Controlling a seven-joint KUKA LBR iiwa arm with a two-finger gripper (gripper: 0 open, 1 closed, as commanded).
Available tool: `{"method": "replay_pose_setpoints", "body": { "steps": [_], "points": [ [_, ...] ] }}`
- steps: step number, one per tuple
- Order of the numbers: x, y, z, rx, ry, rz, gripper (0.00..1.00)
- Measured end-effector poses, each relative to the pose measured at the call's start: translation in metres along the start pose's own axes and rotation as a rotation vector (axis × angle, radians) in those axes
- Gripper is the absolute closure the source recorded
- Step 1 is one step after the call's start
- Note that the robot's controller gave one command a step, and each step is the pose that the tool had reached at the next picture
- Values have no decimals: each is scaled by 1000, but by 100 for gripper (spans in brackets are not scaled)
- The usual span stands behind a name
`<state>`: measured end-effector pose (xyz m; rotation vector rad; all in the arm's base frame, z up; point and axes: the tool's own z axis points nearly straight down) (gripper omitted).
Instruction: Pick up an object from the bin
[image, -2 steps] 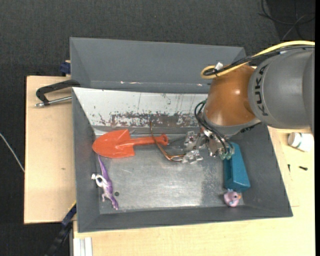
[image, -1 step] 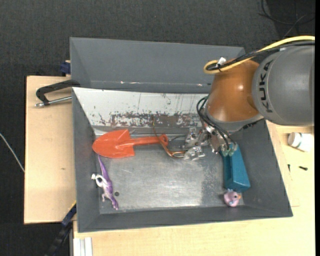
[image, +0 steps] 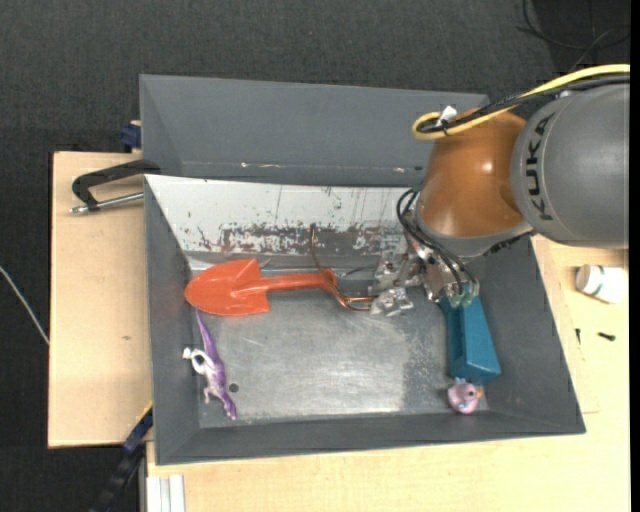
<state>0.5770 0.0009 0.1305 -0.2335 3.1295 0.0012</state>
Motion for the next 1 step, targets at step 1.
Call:
{"method": "replay_pose_setpoints", "body": {
  "steps": [1],
  "points": [
    [-1,0,-13,0,-2,0,100]
  ]
}}
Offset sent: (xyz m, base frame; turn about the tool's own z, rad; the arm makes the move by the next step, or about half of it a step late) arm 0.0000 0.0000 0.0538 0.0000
